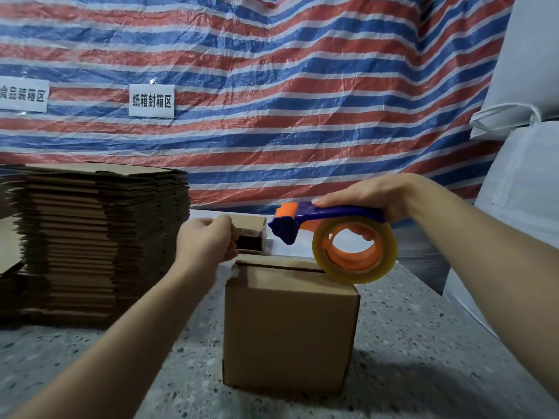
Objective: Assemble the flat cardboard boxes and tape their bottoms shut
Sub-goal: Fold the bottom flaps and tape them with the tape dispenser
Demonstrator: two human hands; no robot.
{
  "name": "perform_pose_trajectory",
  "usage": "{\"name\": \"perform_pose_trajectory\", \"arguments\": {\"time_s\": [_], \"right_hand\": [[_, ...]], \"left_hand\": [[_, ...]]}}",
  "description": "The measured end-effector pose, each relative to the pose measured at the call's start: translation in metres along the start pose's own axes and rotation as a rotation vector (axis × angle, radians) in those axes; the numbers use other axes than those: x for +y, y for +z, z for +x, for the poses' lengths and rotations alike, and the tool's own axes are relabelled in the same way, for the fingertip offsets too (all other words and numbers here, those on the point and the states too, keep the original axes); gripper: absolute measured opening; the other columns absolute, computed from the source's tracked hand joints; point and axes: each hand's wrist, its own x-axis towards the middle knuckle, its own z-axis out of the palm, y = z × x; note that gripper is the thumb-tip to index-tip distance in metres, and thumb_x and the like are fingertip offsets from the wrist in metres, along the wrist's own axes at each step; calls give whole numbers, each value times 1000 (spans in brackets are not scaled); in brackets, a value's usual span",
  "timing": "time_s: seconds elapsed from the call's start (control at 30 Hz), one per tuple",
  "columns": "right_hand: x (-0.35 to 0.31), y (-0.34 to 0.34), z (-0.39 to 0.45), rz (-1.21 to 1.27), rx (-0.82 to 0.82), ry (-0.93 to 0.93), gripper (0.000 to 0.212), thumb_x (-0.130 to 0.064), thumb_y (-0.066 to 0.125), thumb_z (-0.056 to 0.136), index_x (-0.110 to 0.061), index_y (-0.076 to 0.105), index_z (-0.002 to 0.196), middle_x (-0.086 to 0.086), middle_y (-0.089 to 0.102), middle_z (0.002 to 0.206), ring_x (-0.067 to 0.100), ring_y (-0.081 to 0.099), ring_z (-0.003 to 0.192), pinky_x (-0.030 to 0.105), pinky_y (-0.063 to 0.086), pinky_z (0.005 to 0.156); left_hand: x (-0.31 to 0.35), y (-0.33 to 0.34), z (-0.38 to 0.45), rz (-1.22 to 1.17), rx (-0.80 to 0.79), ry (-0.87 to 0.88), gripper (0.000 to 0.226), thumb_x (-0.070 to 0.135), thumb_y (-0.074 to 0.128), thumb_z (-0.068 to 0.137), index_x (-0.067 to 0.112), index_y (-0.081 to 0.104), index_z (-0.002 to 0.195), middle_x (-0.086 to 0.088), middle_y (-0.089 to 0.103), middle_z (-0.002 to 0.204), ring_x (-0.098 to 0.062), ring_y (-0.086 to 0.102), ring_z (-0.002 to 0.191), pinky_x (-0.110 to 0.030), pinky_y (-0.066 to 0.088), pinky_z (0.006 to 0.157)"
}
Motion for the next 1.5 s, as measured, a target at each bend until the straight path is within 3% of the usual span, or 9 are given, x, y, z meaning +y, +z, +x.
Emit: {"name": "perform_pose_trajectory", "arguments": {"time_s": [0.13,0.27,0.47,0.6,0.87,1.0,1.17,1.4,1.5], "right_hand": [[-11,4,5,-82,41,30,76,-66,78,55,-14,67,110,5,77,82,11,68,58,25,54,52],[-23,10,7,-184,23,52,79,-70,77,53,-13,70,107,6,76,81,11,68,58,25,54,53],[-29,13,4,-228,19,62,68,-68,72,68,-14,69,109,5,76,82,11,68,59,25,54,53],[-30,15,3,-238,9,50,75,-69,72,57,-15,68,109,5,76,82,11,67,58,24,54,53],[-34,18,7,-261,-24,51,70,-68,72,57,-17,68,106,3,75,76,9,67,55,23,53,50],[-35,20,8,-254,-18,53,65,-66,73,65,-18,67,108,3,76,78,10,67,56,24,53,51],[-36,22,6,-247,24,57,51,-60,70,83,-15,69,107,3,75,75,10,66,53,23,53,50],[-33,23,7,-209,15,34,50,-57,71,82,-14,69,107,4,74,78,10,65,54,23,52,51],[-34,23,7,-210,5,31,50,-57,72,83,-14,69,107,4,75,79,10,65,55,23,52,51]], "left_hand": [[-11,-25,4,170,-100,-34,15,12,60,90,2,66,80,3,50,45,-13,49,42,-24,46,44],[-32,-33,9,257,-138,-33,22,21,61,93,6,68,79,3,53,49,-10,47,40,-24,42,45],[-35,-42,13,309,-134,38,32,35,65,93,9,73,77,6,64,52,-7,56,43,-26,48,50],[-35,-45,11,426,-143,13,32,38,63,92,12,74,76,3,57,56,-9,50,45,-21,41,45],[-45,-45,11,430,-197,-77,29,34,64,92,11,69,76,4,42,52,-7,38,34,-17,27,35],[-50,-42,4,419,-230,-138,29,36,63,94,12,67,78,0,45,60,-7,38,36,-18,27,37],[-61,-38,-3,381,-261,-173,31,45,56,97,17,69,103,-1,43,65,-10,38,46,-19,29,39],[-72,-36,-17,359,-235,-252,31,54,49,97,23,55,99,-7,56,90,-14,45,64,-24,33,52],[-80,-35,-27,243,-137,-69,23,41,47,101,23,59,107,0,63,105,-12,57,82,-27,40,63]]}}
